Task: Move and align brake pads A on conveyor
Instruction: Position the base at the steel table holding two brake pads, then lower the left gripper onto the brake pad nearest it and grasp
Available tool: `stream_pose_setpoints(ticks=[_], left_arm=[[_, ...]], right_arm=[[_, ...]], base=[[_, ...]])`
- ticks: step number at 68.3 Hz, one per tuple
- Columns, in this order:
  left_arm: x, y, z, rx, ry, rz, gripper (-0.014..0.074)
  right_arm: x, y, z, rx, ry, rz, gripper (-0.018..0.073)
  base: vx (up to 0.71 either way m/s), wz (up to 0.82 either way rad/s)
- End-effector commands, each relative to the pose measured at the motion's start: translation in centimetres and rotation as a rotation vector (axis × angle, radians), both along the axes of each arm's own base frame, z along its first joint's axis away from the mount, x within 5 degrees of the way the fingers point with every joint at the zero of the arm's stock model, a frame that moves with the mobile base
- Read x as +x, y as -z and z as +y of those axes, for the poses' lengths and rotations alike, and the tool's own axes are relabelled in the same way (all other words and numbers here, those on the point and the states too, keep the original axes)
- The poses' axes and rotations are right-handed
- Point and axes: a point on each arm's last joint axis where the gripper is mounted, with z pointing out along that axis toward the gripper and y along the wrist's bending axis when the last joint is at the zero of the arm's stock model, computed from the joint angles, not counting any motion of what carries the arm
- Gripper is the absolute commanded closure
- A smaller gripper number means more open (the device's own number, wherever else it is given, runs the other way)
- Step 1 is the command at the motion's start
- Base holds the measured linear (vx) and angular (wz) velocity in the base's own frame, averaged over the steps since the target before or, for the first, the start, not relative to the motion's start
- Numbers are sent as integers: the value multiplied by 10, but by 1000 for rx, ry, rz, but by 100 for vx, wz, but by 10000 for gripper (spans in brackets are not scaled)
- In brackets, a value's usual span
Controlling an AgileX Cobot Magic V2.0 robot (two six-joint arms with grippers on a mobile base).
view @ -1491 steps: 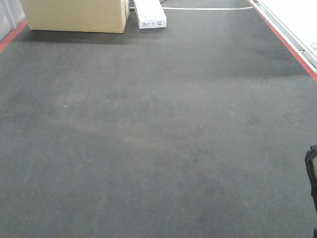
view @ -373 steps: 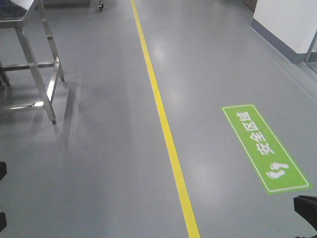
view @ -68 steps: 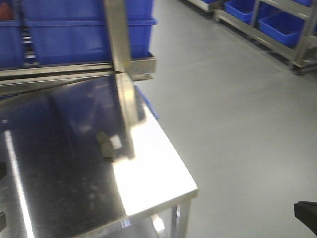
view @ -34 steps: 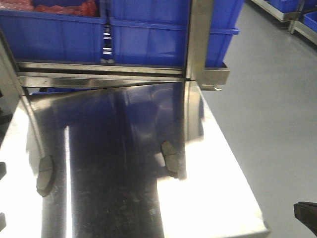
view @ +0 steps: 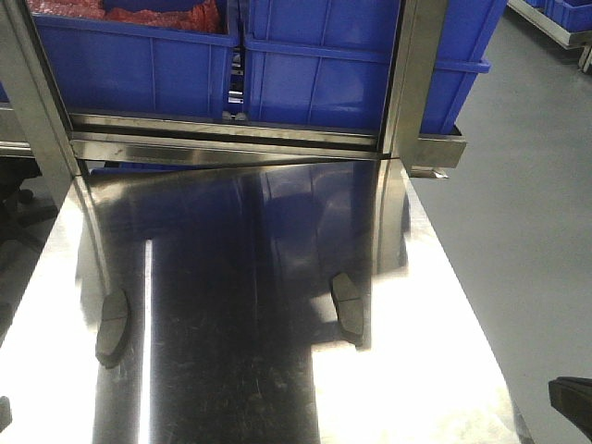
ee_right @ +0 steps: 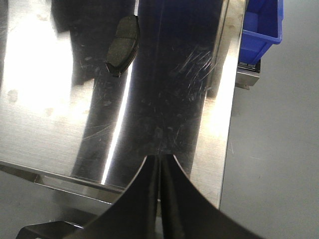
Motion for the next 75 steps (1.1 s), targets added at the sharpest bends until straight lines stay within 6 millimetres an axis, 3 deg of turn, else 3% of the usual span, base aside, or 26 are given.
stream_pose_setpoints(ticks=[1,32,41,50,60,67,75], left_arm=[[2,-14,-3,-32,17,-85,603],[2,-14,-3,-32,17,-85,601],[2,-15,-3,-34,18,-90,557],[2,-15,-3,-34,18,-90,393],[2,-14,-3,-42,17,-82,64],[2,-14,-3,-41,17,-83,-103],[3,-17,-4,-60,19,-105,-132]], right_arm=[[4,-11,1,16,3,-68,568],[4,-11,1,16,3,-68,568],[4,-11,1,16,3,-68,568],[4,-11,1,16,3,-68,568],[4,-11,1,16,3,-69,568],[4,-11,1,16,3,-69,568],[4,-11,1,16,3,-69,568]], base=[[0,0],[0,0],[0,0],[0,0],[0,0],[0,0],[0,0]])
